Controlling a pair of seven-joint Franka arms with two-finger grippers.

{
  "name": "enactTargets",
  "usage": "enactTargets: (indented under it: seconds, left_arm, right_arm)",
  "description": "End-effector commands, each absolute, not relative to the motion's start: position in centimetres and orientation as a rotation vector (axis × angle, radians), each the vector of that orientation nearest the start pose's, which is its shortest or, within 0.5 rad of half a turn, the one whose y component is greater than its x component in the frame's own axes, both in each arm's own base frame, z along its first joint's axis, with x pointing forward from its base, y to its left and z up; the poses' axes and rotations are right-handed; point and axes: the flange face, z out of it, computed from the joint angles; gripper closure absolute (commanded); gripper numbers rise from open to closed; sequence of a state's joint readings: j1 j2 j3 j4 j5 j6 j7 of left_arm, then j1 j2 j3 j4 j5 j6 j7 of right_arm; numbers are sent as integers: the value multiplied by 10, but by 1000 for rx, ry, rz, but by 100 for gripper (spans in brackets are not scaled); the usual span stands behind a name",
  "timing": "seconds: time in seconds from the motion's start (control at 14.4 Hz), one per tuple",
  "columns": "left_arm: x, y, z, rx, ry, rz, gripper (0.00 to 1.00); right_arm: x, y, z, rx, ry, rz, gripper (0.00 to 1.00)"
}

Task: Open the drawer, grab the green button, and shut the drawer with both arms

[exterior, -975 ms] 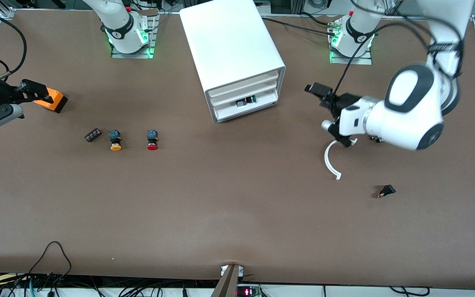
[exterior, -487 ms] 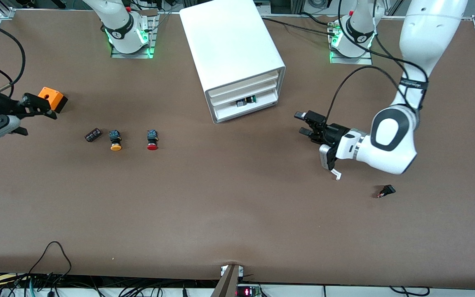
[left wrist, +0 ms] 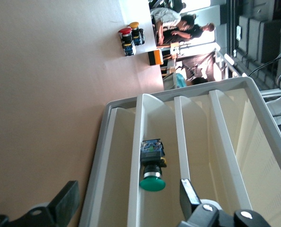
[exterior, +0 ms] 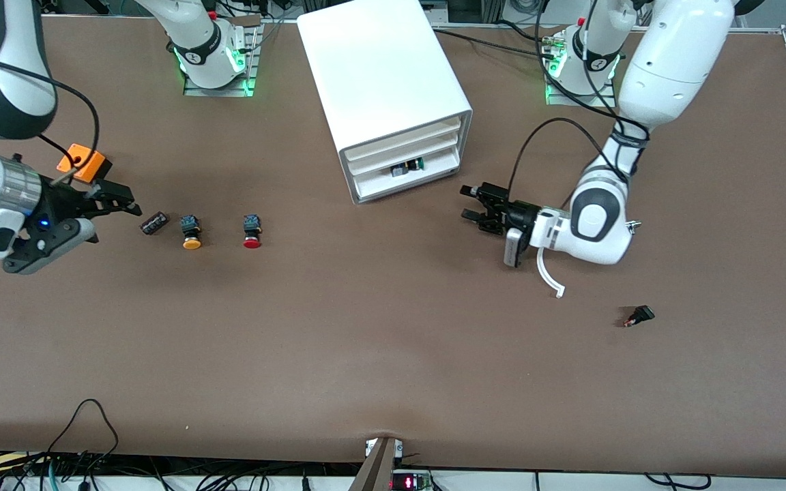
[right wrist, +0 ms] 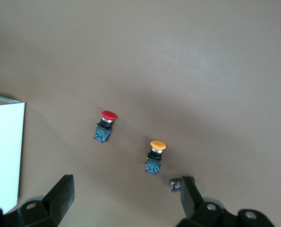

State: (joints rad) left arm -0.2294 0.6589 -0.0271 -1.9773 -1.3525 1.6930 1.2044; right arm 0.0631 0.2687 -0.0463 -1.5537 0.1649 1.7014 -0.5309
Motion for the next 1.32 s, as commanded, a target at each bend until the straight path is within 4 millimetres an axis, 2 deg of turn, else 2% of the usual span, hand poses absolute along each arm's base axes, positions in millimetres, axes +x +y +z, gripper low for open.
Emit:
enactTargets:
  seconds: [0.0,0.14,0.28,0.42,0.56,0.7,0.84,0.91,0.97,1.11,1.18,1.25]
  left_arm:
    - [476,-253,132,1730,-432,-173,18]
    - [467,-255,128,1733,-426,-192,20]
    - [459,-253,125,1731,-417,-208,25]
    - [446,-258,125,1706,-390,-231,28]
    - [443,-258,124,1705,-388,-236,33]
    - [437,-269,125,1687,-397,-253,44]
    - [433,-271,123,1684,-396,-262,51]
    - [432,-272,123,1683,-397,-263,59]
    - [431,-274,123,1682,-401,-266,64]
    - [431,-274,122,1683,-401,-266,91]
    - [432,-274,122,1683,-399,-267,100]
    - [434,-273,123,1684,-397,-262,100]
  right_arm:
    - [638,46,490,-2903,-815,83,0]
    - [635,70,488,-2946,-912,124,0]
    - [637,74,482,-2931,-928,128,0]
    - [638,80,478,-2887,-1021,124,0]
    - [643,91,467,-2814,-1069,108,0]
    - [651,96,463,-2750,-1064,84,0]
    - [655,97,454,-2695,-1174,78,0]
    - [656,100,450,-2669,-1218,73,0]
    - [656,101,449,-2662,-1223,68,0]
    - [660,102,449,-2666,-1226,49,0]
    - [664,103,448,-2671,-1228,35,0]
    - [667,104,452,-2674,-1232,23,0]
